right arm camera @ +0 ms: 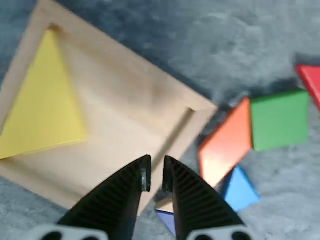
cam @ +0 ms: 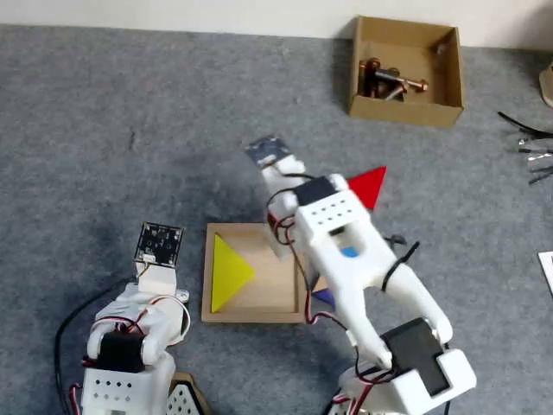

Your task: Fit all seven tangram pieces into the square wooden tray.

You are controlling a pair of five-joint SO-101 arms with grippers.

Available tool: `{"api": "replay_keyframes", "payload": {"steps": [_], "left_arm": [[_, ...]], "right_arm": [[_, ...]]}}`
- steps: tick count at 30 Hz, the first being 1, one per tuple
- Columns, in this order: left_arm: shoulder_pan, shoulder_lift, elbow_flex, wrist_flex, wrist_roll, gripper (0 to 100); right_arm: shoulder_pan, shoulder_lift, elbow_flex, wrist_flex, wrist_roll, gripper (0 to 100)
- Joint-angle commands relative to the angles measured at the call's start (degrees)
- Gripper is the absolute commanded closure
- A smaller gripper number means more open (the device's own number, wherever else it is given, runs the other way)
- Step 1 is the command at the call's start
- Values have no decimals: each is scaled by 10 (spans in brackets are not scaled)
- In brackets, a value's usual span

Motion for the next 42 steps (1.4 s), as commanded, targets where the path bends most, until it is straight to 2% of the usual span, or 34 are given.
{"api": "replay_keyframes", "payload": {"steps": [1,21,26,35,42], "left_arm": [[7,-4,11,4,4,995],[7,-4,11,4,4,995],[7,-4,11,4,4,995],[7,-4,11,4,4,995],[7,-4,11,4,4,995]], "right_arm": [[37,-34,-17,5,5,952],[57,-36,20,-15,4,954],[93,-36,20,-14,4,954],[203,-36,15,-14,4,954],[225,-35,15,-16,1,932]]}}
